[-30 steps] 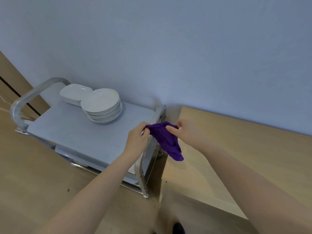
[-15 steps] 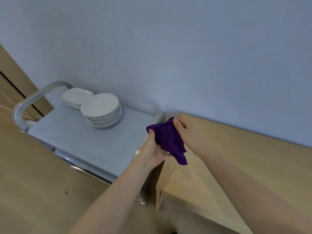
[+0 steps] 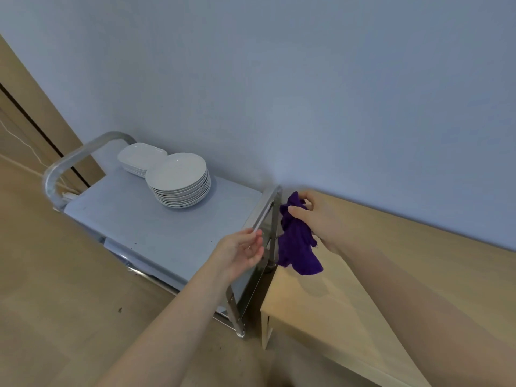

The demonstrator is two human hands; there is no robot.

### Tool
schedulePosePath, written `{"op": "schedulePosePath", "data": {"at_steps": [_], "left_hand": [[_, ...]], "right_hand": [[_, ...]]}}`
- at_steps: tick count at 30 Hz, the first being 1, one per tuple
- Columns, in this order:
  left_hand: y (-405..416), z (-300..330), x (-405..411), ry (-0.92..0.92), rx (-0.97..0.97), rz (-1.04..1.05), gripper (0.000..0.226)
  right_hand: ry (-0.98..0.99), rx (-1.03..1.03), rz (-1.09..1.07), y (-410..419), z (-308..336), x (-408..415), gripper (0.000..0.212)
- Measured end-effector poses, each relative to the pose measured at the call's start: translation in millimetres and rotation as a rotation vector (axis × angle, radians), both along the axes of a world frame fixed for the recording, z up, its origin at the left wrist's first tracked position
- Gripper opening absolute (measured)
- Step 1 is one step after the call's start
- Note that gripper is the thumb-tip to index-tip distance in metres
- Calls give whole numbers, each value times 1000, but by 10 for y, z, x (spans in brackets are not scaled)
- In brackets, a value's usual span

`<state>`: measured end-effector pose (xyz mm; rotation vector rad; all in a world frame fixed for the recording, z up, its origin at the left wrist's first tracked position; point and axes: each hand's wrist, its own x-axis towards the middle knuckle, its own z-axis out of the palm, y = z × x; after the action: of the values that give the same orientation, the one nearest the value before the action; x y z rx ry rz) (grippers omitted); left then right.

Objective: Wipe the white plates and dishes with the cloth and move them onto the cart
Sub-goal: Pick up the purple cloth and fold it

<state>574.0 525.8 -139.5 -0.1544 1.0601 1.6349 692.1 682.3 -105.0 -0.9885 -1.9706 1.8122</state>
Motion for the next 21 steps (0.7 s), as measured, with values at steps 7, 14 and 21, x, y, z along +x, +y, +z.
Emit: {"op": "schedulePosePath", "data": {"at_steps": [7, 14, 21], "left_hand": [[86, -35, 316, 380, -147, -408, 68], [76, -83, 231, -124, -8, -235, 53], [104, 54, 101, 143, 70, -79, 25]], "right_hand": [[4, 10, -108, -78, -5, -77, 6], [27, -25, -122, -36, 76, -16, 16], [-203, 223, -23, 72, -52, 117, 28]]}}
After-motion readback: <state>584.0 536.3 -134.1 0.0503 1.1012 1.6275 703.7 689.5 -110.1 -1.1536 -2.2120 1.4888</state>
